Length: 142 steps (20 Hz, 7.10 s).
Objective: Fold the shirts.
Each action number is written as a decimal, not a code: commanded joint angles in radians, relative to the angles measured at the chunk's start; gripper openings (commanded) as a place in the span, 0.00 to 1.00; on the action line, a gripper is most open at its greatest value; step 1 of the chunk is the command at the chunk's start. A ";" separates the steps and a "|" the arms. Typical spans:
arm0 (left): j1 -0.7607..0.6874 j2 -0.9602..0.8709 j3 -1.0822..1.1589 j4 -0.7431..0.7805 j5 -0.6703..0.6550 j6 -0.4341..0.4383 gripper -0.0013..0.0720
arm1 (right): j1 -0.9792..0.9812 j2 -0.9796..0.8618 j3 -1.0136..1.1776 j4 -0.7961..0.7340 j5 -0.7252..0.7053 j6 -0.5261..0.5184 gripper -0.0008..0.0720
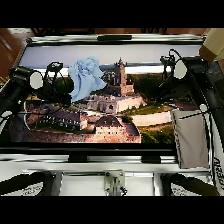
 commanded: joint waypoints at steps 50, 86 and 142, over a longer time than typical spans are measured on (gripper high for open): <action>0.150 -0.536 0.425 -0.229 0.525 0.031 0.07 | 0.001 0.000 0.000 0.054 -0.160 -0.046 0.70; 0.200 0.080 -0.167 -0.217 0.050 -0.044 1.00 | 0.002 0.368 -0.338 0.213 -0.115 -0.115 0.89; 0.345 0.294 -0.040 -0.446 0.327 0.154 0.06 | 0.096 0.117 -0.014 0.168 -0.483 -0.348 0.12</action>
